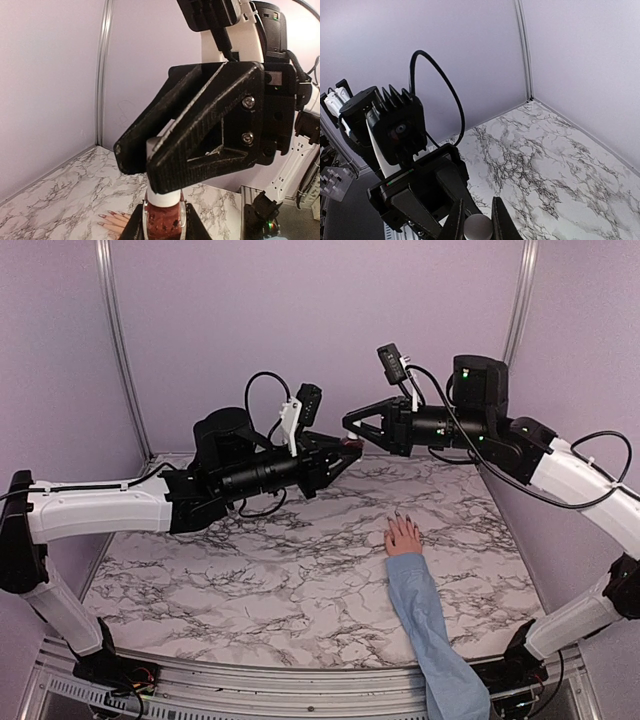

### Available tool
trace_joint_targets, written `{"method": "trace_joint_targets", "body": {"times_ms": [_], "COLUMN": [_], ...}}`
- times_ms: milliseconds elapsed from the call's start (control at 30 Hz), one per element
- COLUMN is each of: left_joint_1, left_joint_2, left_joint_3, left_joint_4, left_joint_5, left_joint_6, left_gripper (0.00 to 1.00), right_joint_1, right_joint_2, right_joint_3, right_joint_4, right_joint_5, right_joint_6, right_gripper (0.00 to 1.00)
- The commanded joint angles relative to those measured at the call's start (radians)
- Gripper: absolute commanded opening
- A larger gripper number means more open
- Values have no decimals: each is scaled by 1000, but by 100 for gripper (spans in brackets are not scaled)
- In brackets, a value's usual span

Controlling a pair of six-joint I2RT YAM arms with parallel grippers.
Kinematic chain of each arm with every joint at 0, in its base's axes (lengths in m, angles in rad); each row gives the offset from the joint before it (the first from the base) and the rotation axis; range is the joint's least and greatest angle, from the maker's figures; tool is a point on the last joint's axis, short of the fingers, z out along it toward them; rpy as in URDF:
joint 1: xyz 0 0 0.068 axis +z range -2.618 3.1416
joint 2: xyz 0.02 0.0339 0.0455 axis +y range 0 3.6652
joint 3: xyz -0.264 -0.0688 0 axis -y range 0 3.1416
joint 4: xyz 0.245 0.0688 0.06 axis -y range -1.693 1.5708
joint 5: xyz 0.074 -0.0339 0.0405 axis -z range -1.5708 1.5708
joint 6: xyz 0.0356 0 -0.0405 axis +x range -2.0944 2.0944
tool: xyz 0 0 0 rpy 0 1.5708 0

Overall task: Paint the nails
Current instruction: Screw the nail polish bottle.

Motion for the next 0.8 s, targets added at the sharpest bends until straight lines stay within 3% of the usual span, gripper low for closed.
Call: {"method": "trace_joint_targets", "body": {"times_ms": [0,300,567,767], "left_joint_1": [-12,-70,-124,-138], "left_joint_2": [24,116,200,202], "left_joint_3": [19,81,161,165], "left_joint_4": [25,23,26,27], "left_joint_5": [-204,-462,-611,-640], "left_joint_6": [41,106,179,194], "left_gripper": [0,0,0,0], "right_joint_1": [35,82,101,103], "right_joint_2": [21,40,58,63], "right_joint_3": [23,7,-10,10], "right_joint_4": [-52,-62,-43,-58], "right_joint_5": [115,368,477,504], "right_joint_6": [47,107,145,139], "right_gripper": [0,0,0,0]}}
